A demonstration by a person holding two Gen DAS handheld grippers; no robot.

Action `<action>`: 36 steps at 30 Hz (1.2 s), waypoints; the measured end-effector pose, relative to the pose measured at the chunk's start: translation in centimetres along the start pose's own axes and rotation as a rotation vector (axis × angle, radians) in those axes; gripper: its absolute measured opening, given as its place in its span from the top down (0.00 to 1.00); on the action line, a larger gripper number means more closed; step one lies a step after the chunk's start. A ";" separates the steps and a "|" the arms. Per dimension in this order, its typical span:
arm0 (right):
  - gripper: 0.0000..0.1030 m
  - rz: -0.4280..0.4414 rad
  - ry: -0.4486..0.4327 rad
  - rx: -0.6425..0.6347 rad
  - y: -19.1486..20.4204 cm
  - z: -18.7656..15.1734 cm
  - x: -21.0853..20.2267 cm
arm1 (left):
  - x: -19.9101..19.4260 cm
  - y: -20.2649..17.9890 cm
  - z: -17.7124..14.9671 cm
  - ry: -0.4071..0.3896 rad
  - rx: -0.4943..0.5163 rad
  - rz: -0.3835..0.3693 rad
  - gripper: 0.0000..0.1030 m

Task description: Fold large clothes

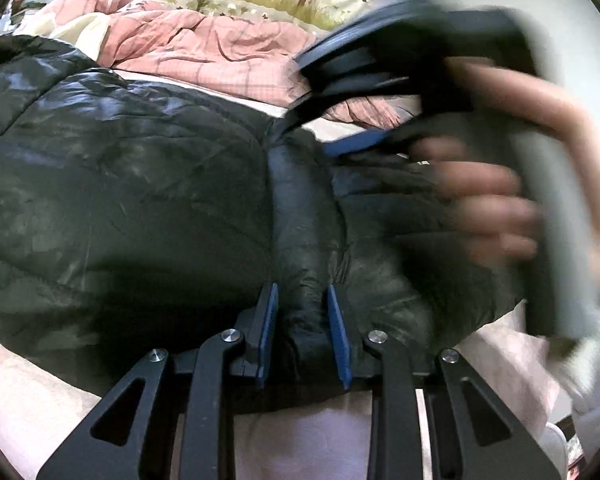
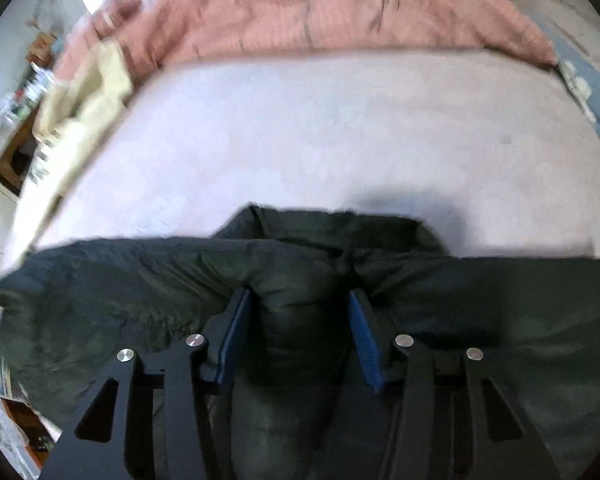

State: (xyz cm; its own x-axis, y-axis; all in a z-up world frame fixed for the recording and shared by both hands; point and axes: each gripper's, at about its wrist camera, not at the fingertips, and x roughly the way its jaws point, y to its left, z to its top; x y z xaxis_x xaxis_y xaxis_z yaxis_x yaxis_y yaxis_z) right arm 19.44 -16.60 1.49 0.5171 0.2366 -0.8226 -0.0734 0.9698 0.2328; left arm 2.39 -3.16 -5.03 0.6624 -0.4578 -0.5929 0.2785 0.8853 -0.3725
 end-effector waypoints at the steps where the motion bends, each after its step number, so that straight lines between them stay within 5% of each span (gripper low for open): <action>1: 0.50 0.028 -0.068 -0.003 -0.5 -1.0 -2.6 | 0.0 0.0 0.0 0.000 0.003 0.003 0.75; 6: 0.49 0.218 -0.259 0.202 -8.0 -11.4 -12.4 | 0.1 0.0 0.0 -0.004 0.002 0.000 0.75; 9: 0.46 0.203 -0.389 0.384 -12.8 -18.0 -15.3 | 0.0 0.0 -0.1 -0.006 0.005 0.003 0.75; 12: 0.11 0.103 -0.461 0.484 -15.6 -21.3 -16.2 | 0.0 -0.2 0.0 -0.009 0.015 0.012 0.75; 19: 0.08 0.184 -0.406 0.645 -19.6 -19.8 -11.5 | 0.0 0.0 0.1 -0.011 0.009 0.005 0.75; 22: 0.08 0.152 -0.368 0.728 -20.2 -18.4 -8.9 | 0.0 0.1 0.1 -0.010 0.006 0.001 0.75; 24: 0.20 0.136 -0.395 0.677 -19.6 -16.9 -8.8 | 0.0 0.0 0.1 -0.010 0.007 0.002 0.74; 26: 0.46 0.119 -0.415 0.620 -18.5 -15.9 -9.0 | 0.0 -0.1 0.1 -0.011 0.007 0.006 0.74; 28: 0.57 0.064 -0.453 0.531 -16.7 -15.1 -10.2 | 0.0 0.1 0.1 -0.009 0.006 0.004 0.74; 36: 0.63 -0.031 -0.682 0.044 -3.3 -13.0 -17.5 | -1.6 0.8 0.5 -0.052 -0.035 -0.002 0.72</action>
State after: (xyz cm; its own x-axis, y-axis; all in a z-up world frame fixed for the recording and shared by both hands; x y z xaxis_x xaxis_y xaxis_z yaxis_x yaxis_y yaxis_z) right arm -0.47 -23.20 8.37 0.9410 0.1044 -0.3219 -0.0228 0.9686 0.2476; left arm 1.90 -1.70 -4.09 0.6972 -0.4543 -0.5545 0.2562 0.8803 -0.3992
